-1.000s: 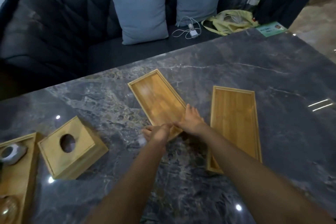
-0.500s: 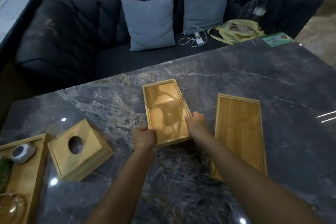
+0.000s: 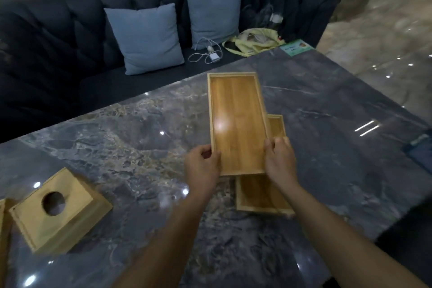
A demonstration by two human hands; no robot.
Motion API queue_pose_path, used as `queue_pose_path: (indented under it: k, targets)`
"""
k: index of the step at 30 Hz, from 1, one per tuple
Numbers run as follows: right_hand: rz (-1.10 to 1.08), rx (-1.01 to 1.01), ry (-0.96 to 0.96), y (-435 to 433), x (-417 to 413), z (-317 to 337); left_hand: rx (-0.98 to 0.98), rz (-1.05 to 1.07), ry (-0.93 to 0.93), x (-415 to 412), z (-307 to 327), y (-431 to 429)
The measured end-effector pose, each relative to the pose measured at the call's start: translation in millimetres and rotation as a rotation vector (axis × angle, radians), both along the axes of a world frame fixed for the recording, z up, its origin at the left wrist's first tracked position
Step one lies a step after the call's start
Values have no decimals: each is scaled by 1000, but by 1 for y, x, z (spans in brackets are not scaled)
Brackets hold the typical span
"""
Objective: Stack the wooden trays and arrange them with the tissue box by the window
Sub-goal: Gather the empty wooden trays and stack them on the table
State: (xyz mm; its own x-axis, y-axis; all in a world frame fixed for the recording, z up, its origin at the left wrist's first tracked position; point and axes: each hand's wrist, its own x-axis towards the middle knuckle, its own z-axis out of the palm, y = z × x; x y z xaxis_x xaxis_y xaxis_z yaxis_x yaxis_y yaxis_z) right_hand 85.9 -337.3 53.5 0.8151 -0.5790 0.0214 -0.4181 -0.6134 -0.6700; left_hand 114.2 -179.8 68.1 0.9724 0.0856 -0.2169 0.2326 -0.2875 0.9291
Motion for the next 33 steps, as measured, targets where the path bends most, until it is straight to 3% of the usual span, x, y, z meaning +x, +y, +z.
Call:
queue_pose_path:
  k: [11,20,28,33]
  targets:
    - [-129,24,68,-34,-63,-27,165,-243,-9,-42,-23,-35]
    - [-180,69,88,-30,-75,-51,366,-294,-40,-46,-41,-36]
    - [-98,43,171,-34,-75,-54,382,-351,-14,-44,-46,-32]
    - [79,7,91,-41,-91,-45,382,-617,-86,-52,-38,-22]
